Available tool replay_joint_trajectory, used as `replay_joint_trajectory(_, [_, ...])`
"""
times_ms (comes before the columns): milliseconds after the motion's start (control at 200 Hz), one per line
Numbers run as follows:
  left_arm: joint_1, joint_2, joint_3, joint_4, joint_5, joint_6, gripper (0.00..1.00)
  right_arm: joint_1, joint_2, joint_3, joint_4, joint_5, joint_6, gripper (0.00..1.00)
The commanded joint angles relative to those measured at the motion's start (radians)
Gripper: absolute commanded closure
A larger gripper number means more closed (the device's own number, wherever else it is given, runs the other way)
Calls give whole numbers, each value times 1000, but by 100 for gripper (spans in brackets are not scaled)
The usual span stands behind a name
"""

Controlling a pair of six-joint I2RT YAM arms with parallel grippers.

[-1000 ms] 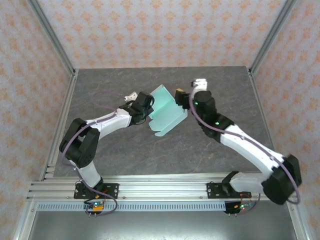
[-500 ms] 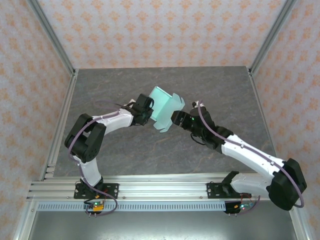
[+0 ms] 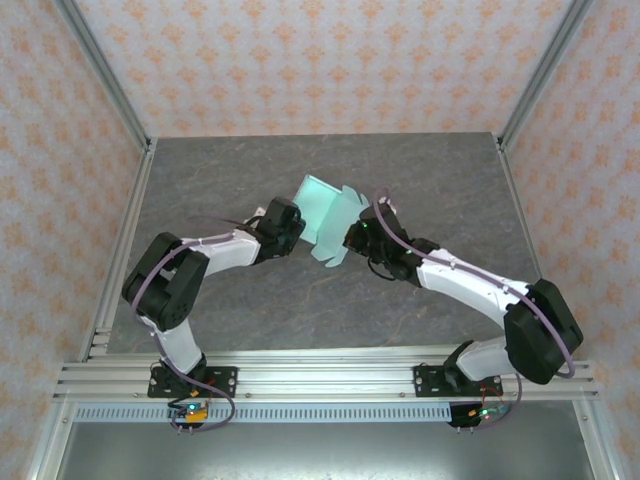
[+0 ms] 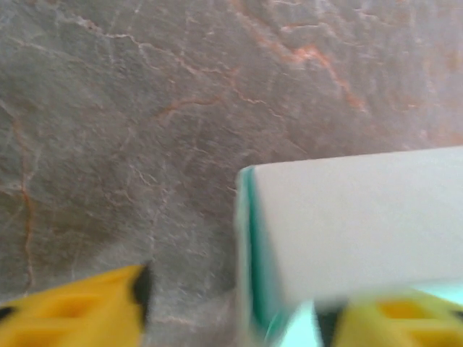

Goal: Fold the paper box

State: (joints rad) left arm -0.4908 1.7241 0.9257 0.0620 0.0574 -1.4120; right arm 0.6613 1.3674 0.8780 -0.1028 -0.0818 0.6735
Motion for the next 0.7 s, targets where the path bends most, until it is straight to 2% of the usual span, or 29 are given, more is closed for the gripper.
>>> replay_joint_trajectory(0, [1, -124, -49, 54, 15, 75, 0, -54, -44, 56, -46, 42, -314, 100])
replay_joint_trajectory(135, [9, -311, -108, -33, 15, 234, 0, -108, -77, 101, -140, -95, -769, 100])
replay_joint_trajectory(230, [40, -448, -127, -78, 29, 434, 0, -135, -67, 151, -266, -187, -1084, 100])
replay_joint_trajectory(320, [100, -543, -119, -103, 105, 621, 0, -165, -42, 199, -349, -190, -1220, 100])
replay_joint_trajectory(465, [127, -529, -28, -183, 294, 905, 0, -201, -50, 149, -256, -251, -1409, 100])
replay_joint_trajectory(581, [127, -441, 32, -250, 486, 998, 0, -242, -42, 160, -299, -388, -1576, 100])
replay_joint_trajectory(696, [127, -414, 18, -280, 561, 1064, 0, -268, -16, 204, -388, -496, -1690, 100])
